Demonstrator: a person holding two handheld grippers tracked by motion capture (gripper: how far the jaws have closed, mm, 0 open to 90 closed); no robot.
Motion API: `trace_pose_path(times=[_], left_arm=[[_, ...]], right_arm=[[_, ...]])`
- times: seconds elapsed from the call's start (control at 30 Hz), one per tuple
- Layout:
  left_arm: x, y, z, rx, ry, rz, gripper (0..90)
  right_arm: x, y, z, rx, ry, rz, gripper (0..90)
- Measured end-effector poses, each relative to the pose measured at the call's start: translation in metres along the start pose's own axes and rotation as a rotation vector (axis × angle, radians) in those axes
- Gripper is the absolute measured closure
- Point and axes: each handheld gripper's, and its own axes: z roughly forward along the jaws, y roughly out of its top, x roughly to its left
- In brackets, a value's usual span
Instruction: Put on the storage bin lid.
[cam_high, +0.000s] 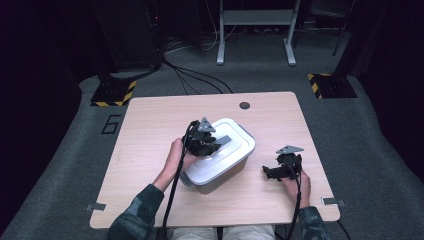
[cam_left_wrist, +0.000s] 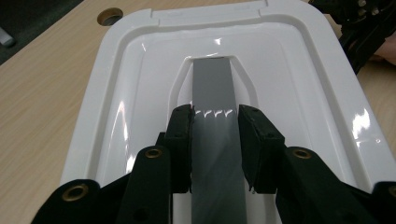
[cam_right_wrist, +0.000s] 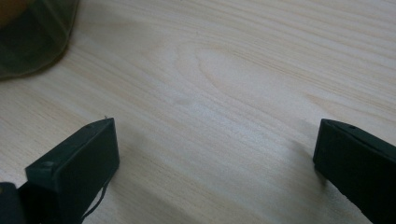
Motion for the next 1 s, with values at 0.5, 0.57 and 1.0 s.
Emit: trace_pose_path(times=[0.5,0.57,1.0], left_arm=[[-0.003,-0.002,0.004,-0.005,0.02,-0.013,61.6],[-0.002,-0.001,0.003,0.006,0.031,-0.015,53.2],[0.02,-0.014,-0.035,-0.051,0.106,-0.112,17.5]], right_arm=[[0.0,0.0,0.0,0.0,0.0,0.0,0.0],[0.0,0.0,0.0,0.0,0.0,0.001,0.0],[0.0,0.0,0.0,-0.001,-0.001,-0.005,0.0]])
